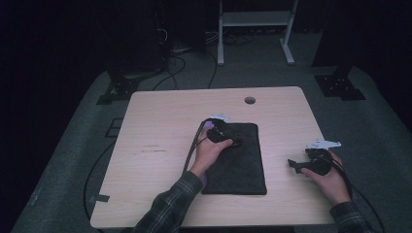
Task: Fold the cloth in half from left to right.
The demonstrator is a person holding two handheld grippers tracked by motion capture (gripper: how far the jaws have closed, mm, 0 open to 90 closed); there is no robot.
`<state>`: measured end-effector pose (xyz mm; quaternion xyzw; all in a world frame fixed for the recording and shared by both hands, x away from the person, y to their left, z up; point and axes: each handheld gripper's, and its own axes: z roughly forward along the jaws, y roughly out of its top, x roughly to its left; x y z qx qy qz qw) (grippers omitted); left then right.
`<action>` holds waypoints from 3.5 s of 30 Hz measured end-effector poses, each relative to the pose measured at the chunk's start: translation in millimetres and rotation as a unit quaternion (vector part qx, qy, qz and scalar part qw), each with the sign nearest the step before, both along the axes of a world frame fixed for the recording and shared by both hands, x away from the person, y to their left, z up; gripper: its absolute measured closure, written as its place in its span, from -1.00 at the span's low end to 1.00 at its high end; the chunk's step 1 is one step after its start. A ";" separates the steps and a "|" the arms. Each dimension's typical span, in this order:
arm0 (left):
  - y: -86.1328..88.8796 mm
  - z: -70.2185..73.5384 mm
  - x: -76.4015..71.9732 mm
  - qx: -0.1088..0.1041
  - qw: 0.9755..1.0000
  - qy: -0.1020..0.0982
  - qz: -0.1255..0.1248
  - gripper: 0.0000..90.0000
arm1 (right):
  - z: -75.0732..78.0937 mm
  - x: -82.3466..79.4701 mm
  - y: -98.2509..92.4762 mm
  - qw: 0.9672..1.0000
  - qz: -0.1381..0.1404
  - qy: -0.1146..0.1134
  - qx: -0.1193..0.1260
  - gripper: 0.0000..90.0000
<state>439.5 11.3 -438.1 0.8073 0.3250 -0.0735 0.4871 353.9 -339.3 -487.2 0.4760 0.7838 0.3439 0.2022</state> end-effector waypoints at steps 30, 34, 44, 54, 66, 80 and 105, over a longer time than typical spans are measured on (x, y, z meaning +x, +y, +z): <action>-35.1 -11.3 0.4 0.027 0.999 -0.012 -0.018 0.70 | 0.1 -0.3 0.4 1.000 0.001 0.001 0.001 -0.78; -17.5 -0.2 -3.0 0.039 0.999 -0.027 -0.005 0.44 | 0.1 -0.3 0.4 1.000 0.001 0.001 0.001 -0.78; 35.9 12.1 -11.8 0.074 0.995 -0.060 0.042 0.08 | 0.1 -0.4 0.5 1.000 0.000 0.001 0.001 -0.78; 82.3 -5.4 -12.0 0.121 0.986 -0.058 0.102 0.07 | 0.1 -0.4 0.6 1.000 0.000 0.001 0.001 -0.78; 95.7 -29.6 -8.2 0.145 0.983 -0.020 0.115 0.41 | 0.1 -0.5 0.6 1.000 0.000 0.001 0.001 -0.78; 115.1 -26.4 -15.5 0.146 0.984 0.000 0.103 0.94 | 1.9 -3.5 3.4 1.000 0.003 -0.007 0.004 -0.42; 169.5 -18.6 -37.0 0.185 0.971 -0.073 0.132 -0.08 | 34.0 16.5 59.1 0.996 0.076 -0.020 0.034 -0.06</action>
